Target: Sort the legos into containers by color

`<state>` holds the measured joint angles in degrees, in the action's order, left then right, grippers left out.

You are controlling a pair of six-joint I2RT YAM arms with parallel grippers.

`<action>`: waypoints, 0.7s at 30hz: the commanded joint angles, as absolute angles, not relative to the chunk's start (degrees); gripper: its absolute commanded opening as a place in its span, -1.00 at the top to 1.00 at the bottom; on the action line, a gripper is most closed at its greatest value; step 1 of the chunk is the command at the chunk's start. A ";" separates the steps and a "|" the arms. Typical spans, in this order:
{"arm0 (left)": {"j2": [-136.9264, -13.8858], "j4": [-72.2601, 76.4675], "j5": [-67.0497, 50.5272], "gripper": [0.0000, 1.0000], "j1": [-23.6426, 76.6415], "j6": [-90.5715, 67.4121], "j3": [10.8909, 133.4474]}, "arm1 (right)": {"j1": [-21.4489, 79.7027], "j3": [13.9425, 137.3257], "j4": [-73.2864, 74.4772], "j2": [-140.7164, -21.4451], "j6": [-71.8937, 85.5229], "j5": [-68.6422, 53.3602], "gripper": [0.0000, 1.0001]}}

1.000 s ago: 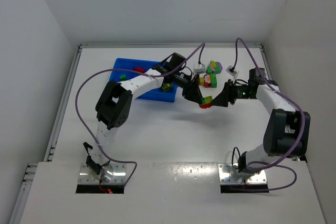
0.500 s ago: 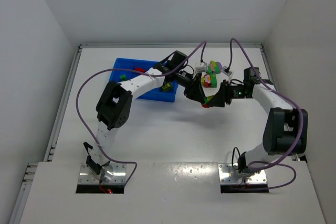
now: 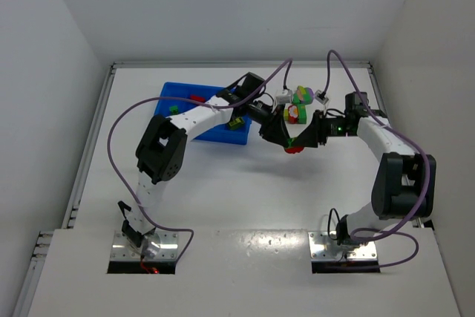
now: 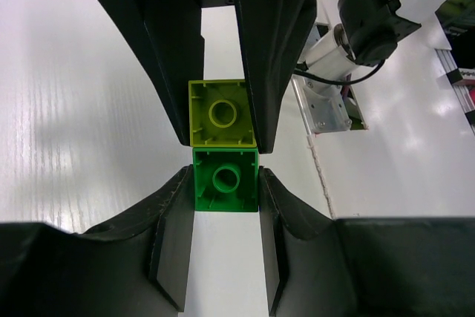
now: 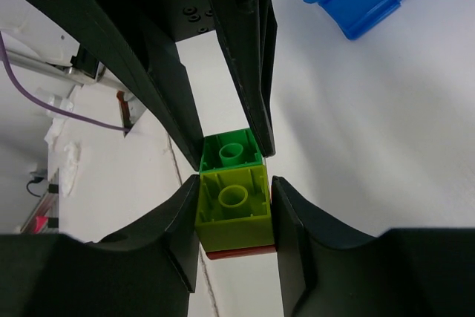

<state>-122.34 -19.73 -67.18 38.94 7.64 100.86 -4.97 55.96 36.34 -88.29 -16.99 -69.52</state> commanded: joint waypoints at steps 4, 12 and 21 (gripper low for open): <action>-118.92 -20.92 -69.17 0.73 39.99 10.28 100.90 | -4.83 58.71 34.63 -87.63 -17.93 -73.12 0.69; -118.92 -28.38 -65.84 0.73 41.74 18.71 100.90 | -5.45 59.24 26.47 -88.15 -7.24 -74.88 1.00; -119.44 -29.00 -64.78 0.76 42.28 19.86 100.90 | -6.59 60.47 7.40 -89.30 10.08 -74.89 1.00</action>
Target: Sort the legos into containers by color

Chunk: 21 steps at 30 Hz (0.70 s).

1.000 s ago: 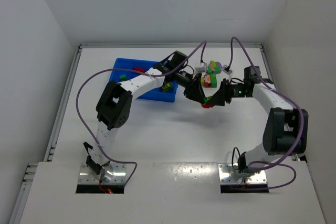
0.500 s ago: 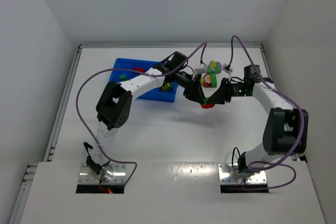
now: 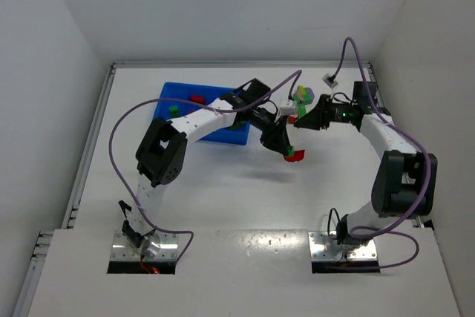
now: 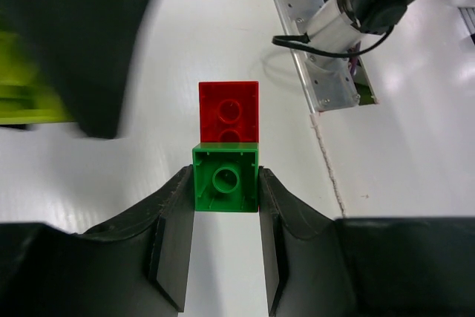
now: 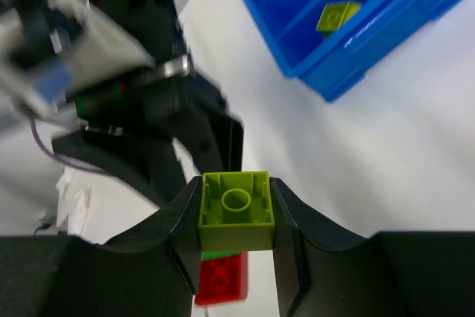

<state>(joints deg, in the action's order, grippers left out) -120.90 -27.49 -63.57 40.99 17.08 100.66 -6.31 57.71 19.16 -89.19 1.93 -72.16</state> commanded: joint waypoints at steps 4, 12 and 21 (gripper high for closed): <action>-117.43 -29.53 -64.16 0.76 41.75 19.86 99.33 | -7.73 61.70 6.86 -89.82 10.11 -73.74 1.00; -103.47 -24.55 -55.29 0.78 38.85 21.89 85.28 | -8.35 64.42 2.56 -91.75 12.38 -67.16 1.00; -79.47 -14.86 -43.60 0.78 30.60 12.14 64.43 | 6.49 74.34 -13.44 -102.36 27.23 -56.80 1.00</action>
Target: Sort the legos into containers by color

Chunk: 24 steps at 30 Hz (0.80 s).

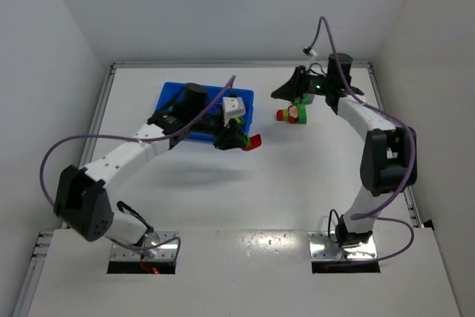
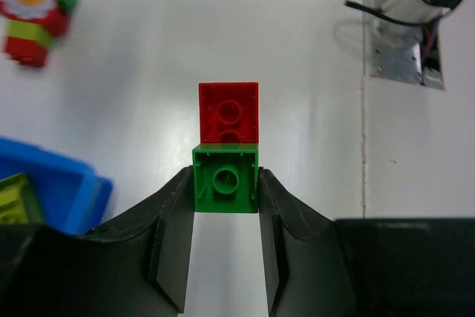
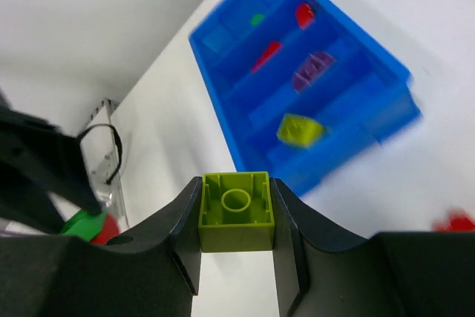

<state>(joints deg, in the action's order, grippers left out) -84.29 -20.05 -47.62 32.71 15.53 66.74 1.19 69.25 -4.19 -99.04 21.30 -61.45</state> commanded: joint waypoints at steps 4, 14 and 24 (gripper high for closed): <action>-73.48 -12.49 -41.23 0.78 23.92 6.08 61.35 | 14.22 87.49 -15.12 -113.16 30.76 -49.85 1.00; -72.33 -8.88 -41.22 0.78 10.38 -0.09 61.87 | 20.92 100.63 -8.00 -128.67 27.34 -33.23 1.00; -75.49 -7.73 -40.17 0.78 8.61 -1.14 64.07 | 21.45 101.25 -2.20 -130.43 21.45 -31.02 0.44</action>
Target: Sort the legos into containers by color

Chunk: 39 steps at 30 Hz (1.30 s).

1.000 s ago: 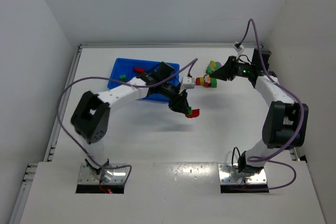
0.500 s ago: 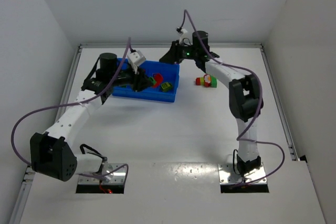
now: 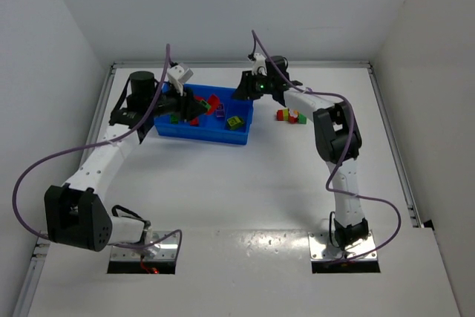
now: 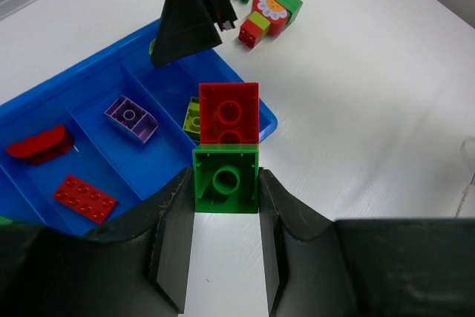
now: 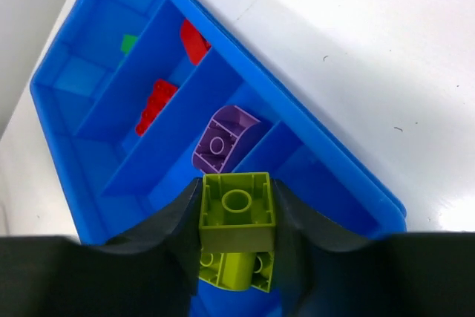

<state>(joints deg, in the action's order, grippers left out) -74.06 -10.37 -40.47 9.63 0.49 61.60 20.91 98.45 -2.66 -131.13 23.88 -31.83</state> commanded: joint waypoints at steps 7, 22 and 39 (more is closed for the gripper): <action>-79.80 -2.29 -43.67 0.78 6.69 -7.90 64.69 | 20.84 98.54 -5.44 -127.37 22.49 -43.98 -0.54; -90.61 7.65 -64.59 0.78 6.06 -19.34 70.57 | 19.25 82.97 -55.19 -118.56 57.04 -76.46 -0.66; -95.36 0.70 -70.84 0.78 11.07 -14.94 76.20 | 20.39 86.48 -54.14 -120.41 55.28 -74.00 0.02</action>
